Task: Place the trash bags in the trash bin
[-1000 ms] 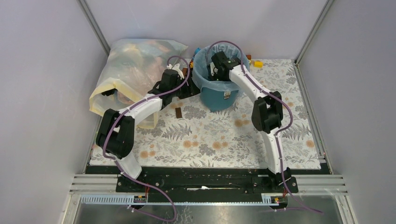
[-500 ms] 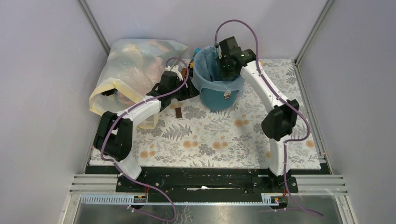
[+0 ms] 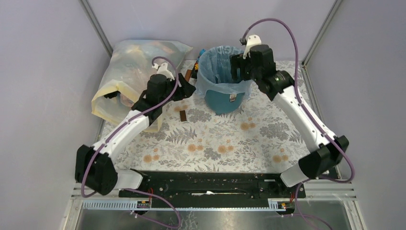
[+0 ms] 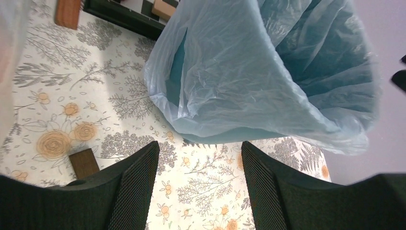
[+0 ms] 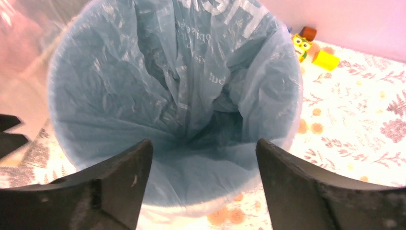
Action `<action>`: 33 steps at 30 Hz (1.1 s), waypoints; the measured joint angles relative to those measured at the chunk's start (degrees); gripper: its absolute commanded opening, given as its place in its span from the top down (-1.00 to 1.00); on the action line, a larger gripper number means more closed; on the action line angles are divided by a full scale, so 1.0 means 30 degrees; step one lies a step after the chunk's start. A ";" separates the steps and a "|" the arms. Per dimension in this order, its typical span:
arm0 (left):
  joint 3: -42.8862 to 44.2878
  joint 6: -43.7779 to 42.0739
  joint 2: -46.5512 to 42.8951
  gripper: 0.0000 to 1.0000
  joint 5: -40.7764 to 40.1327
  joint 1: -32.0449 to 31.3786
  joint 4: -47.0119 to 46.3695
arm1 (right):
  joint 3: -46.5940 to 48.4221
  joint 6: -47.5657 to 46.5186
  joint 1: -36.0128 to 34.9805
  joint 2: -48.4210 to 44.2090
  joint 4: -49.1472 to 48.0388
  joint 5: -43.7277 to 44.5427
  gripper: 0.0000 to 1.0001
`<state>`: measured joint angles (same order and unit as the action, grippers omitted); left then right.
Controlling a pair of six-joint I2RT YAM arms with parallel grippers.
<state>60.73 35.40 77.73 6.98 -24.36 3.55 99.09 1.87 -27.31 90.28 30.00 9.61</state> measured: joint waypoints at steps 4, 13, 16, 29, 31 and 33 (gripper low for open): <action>-0.1501 -0.0182 -0.2317 -0.40 -0.0867 -0.0066 -0.0372 | -0.4685 -0.0095 0.0000 -0.2863 -0.2951 0.0299 -0.99; -0.7533 -0.0750 -0.7198 -0.94 -0.1821 -0.0481 -0.3439 | -1.4345 0.0379 0.0000 -1.0550 -1.0375 0.4189 -0.99; -0.8677 -0.0998 -0.7329 -0.97 -0.1916 -0.0488 -0.4248 | -1.8542 0.1035 0.0000 -1.3777 -1.3959 0.6470 -0.99; -1.0797 -0.2419 -0.5493 -0.97 -0.3825 -0.0503 -0.6550 | -3.1110 -0.1523 0.0095 -1.2160 -2.6112 1.0426 -0.99; -1.1234 -0.2754 -0.5479 -0.97 -0.3956 -0.0503 -0.7104 | -3.1212 -0.2142 0.0284 -1.0812 -2.7001 1.0222 -0.99; -1.1883 -0.3344 -0.5493 -0.97 -0.3898 -0.0503 -0.7992 | -3.1015 -0.2200 0.1013 -0.9391 -2.8152 0.9508 -0.99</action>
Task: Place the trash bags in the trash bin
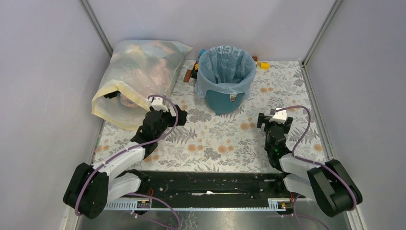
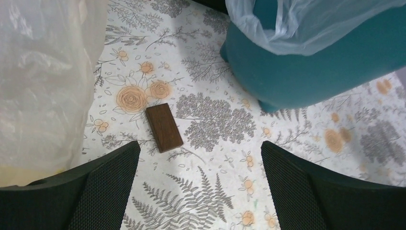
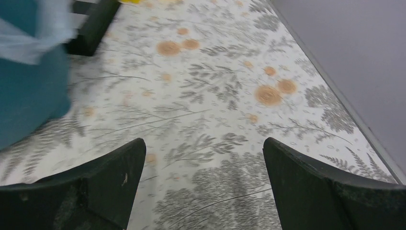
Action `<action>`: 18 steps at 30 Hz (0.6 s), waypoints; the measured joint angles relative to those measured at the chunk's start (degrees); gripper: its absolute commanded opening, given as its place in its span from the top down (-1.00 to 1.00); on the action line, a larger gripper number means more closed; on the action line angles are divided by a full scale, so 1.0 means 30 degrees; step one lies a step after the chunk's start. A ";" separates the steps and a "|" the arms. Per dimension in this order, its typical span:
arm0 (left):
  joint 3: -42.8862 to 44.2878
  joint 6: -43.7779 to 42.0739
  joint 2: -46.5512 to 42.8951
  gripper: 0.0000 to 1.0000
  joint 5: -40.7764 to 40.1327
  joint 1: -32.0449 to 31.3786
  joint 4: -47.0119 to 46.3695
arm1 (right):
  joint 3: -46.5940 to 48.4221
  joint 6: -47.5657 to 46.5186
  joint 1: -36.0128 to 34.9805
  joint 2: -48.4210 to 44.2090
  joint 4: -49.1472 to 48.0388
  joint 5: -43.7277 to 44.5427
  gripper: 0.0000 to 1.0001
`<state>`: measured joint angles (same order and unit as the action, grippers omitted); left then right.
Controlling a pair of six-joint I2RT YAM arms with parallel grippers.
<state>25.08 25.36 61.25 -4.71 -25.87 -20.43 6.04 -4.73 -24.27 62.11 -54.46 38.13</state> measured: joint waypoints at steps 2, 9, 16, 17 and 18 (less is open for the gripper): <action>-0.0678 -0.0561 -0.0007 -0.97 0.0117 0.0000 -0.0736 | 0.0095 0.0233 0.1435 0.1217 -0.0947 -0.0925 -0.99; -0.1617 -0.1464 0.0044 -0.97 0.0583 0.0000 -0.2426 | 0.0576 0.0714 0.4437 0.5391 -0.3563 -0.2827 -1.00; -0.1617 -0.1581 0.0124 -0.97 0.1260 0.0000 -0.2798 | 0.1435 0.1370 0.6258 0.9209 -0.5093 -0.5085 -0.99; -0.1617 -0.1625 0.0124 -0.97 0.1290 0.0000 -0.2798 | 0.1690 0.1545 0.6448 0.9209 -0.5093 -0.5217 -0.99; -0.1617 -0.1690 0.0124 -0.97 0.1319 0.0000 -0.2790 | 0.1894 0.1647 0.6564 0.9209 -0.5100 -0.5450 -0.99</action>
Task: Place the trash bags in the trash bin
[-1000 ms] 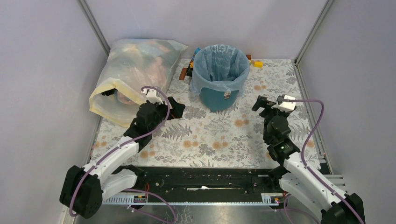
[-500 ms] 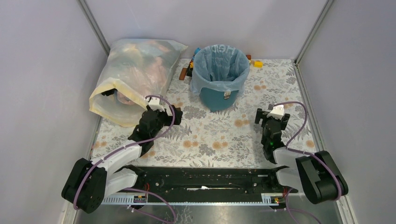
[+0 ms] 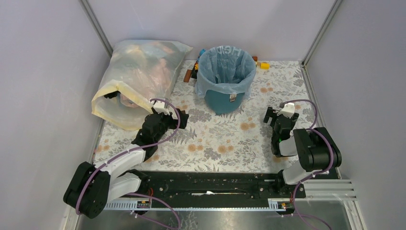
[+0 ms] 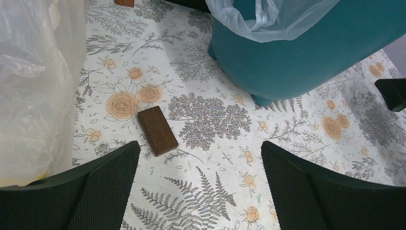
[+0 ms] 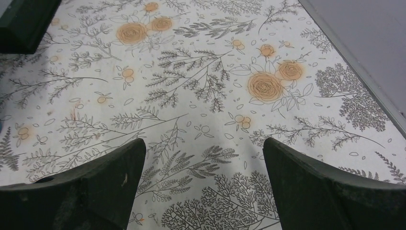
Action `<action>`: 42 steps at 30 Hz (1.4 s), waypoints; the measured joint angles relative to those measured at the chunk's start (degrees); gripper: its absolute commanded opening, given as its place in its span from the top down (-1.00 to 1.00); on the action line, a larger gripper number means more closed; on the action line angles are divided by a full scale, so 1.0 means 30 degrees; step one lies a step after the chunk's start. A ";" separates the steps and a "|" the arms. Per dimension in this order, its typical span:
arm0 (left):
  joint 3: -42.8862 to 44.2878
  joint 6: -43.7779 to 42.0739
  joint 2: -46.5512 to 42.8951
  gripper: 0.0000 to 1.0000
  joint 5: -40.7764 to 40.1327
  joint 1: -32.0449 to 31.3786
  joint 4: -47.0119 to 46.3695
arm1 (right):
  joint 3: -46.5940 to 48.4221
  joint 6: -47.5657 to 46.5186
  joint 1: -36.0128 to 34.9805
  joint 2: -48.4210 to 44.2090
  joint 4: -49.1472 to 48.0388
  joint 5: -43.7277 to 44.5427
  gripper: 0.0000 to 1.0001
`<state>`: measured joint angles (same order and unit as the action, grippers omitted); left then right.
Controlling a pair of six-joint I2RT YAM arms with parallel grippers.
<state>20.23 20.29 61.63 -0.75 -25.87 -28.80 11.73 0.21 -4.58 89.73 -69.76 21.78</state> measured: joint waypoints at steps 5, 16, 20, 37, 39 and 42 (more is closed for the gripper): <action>0.0000 -0.0204 0.0000 -0.97 -0.0044 0.0087 0.0138 | 0.0124 0.0175 0.0066 0.0000 -0.0080 -0.0481 -0.99; 0.0044 -0.1129 0.0022 -0.97 -0.0481 0.3242 0.0430 | 0.0124 0.0255 0.0066 0.0000 -0.0073 -0.0656 -0.99; 0.0131 -0.2477 0.0576 -0.98 -0.1545 0.3599 0.0685 | 0.0124 0.0255 0.0066 0.0000 -0.0080 -0.0663 -0.99; -0.3045 -0.5421 0.4590 -0.98 -0.1035 0.8429 -0.7482 | 0.0124 0.0262 0.0066 0.0000 -0.0080 -0.0656 -0.99; -0.3060 -0.5071 0.5829 -0.98 -0.0029 0.9406 -0.9551 | 0.0124 0.0262 0.0066 0.0000 -0.0080 -0.0656 -0.99; -0.2958 -0.4962 0.8153 -0.97 0.1399 1.0105 -1.1584 | 0.0124 0.0262 0.0066 0.0000 -0.0080 -0.0656 -0.99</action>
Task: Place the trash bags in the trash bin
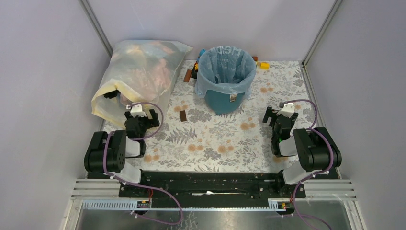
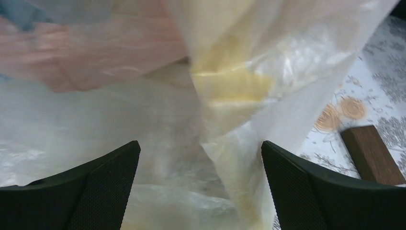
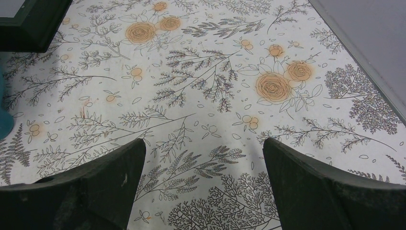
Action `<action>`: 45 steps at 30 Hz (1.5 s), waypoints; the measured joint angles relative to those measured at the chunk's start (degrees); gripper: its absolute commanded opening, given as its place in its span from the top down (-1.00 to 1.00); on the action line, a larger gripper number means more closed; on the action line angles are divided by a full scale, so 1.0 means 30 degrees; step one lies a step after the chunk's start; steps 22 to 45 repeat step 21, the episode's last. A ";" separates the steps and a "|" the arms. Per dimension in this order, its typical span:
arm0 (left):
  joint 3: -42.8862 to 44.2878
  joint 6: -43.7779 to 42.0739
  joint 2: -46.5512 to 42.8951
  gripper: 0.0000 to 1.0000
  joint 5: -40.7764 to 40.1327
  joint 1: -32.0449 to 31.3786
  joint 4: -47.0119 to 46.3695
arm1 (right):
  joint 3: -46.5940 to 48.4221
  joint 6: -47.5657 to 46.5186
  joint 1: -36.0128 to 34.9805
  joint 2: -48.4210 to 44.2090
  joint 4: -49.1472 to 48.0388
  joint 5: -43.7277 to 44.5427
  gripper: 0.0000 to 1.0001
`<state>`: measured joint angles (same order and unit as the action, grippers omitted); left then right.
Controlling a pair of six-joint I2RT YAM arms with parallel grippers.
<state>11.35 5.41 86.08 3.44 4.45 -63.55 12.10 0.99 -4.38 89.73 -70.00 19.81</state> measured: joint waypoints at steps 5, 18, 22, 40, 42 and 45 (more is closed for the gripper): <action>0.0357 -0.0299 0.0459 -0.97 0.0299 -0.1107 -0.0029 | 0.0000 0.0000 0.0000 0.0000 0.0000 -0.0007 -0.99; 0.0568 -0.0379 0.0459 -0.98 0.0226 -0.1239 -0.0211 | 0.0000 0.0000 0.0000 0.0000 0.0000 -0.0007 -0.99; 0.0597 -0.0459 0.0459 -0.97 0.0051 -0.1297 -0.0182 | 0.0000 0.0000 0.0000 0.0000 0.0000 -0.0007 -0.99; 0.0597 -0.0459 0.0459 -0.97 0.0051 -0.1297 -0.0182 | 0.0000 0.0000 0.0000 0.0000 0.0000 -0.0007 -0.99; 0.0597 -0.0459 0.0459 -0.97 0.0051 -0.1297 -0.0182 | 0.0000 0.0000 0.0000 0.0000 0.0000 -0.0007 -0.99; 0.0597 -0.0459 0.0459 -0.97 0.0051 -0.1297 -0.0182 | 0.0000 0.0000 0.0000 0.0000 0.0000 -0.0007 -0.99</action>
